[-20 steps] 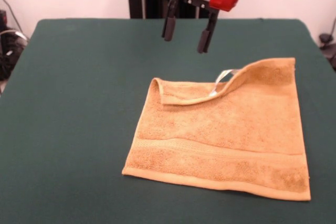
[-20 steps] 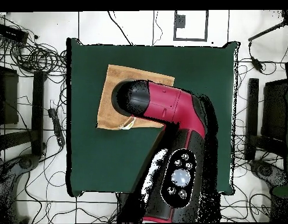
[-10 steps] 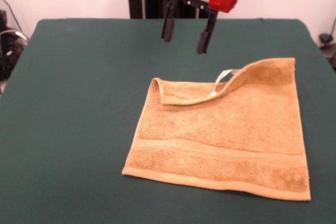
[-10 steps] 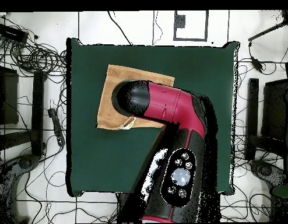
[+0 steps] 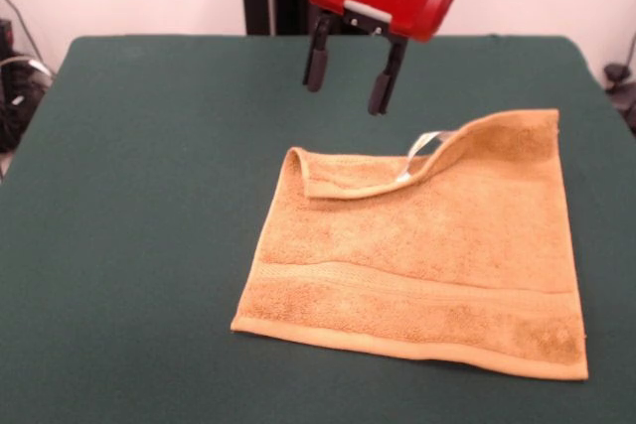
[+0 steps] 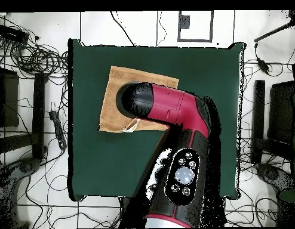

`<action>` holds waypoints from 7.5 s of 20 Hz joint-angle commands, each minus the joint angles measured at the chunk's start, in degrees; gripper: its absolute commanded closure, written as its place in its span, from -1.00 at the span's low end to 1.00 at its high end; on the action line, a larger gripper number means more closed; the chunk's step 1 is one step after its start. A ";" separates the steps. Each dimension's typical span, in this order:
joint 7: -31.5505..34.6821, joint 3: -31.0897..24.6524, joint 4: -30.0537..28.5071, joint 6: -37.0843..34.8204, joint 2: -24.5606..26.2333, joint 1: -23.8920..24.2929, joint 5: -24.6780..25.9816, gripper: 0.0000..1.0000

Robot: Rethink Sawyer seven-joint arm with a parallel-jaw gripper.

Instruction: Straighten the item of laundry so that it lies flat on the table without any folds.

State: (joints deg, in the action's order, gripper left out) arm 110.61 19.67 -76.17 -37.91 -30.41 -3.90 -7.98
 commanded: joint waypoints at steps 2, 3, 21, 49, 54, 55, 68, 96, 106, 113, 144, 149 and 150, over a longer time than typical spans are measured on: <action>9.95 -3.38 -2.46 -1.00 5.18 1.11 -0.22 -1.00; 9.95 -3.34 -2.38 -0.99 5.27 1.09 -0.19 -1.00; 8.97 -4.58 0.15 -0.73 7.39 2.96 0.27 -1.00; 15.36 -5.42 0.02 0.38 11.72 0.98 -5.72 -1.00; 16.26 -4.52 -0.57 1.17 12.30 -0.18 -6.68 -1.00; 16.52 -4.31 -0.73 1.43 12.40 -0.40 -6.87 -1.00; 16.92 -2.64 -1.89 1.29 11.62 -1.42 -8.22 -1.00; 28.92 2.21 -2.87 -0.88 12.64 -5.94 -13.78 -1.00; 35.33 4.05 -2.01 -2.14 14.18 -7.76 -16.36 -1.00; 35.79 3.59 -0.51 -2.57 14.76 -7.16 -15.69 -1.00; 49.94 7.45 4.73 -9.24 19.18 -11.12 -20.07 -1.00; 49.44 7.01 3.59 -9.34 18.39 -10.87 -19.46 -1.00; 49.19 7.02 3.26 -9.52 18.13 -10.87 -19.32 -1.00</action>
State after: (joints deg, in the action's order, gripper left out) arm 144.59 28.58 -71.89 -41.64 -11.01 -13.31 -25.48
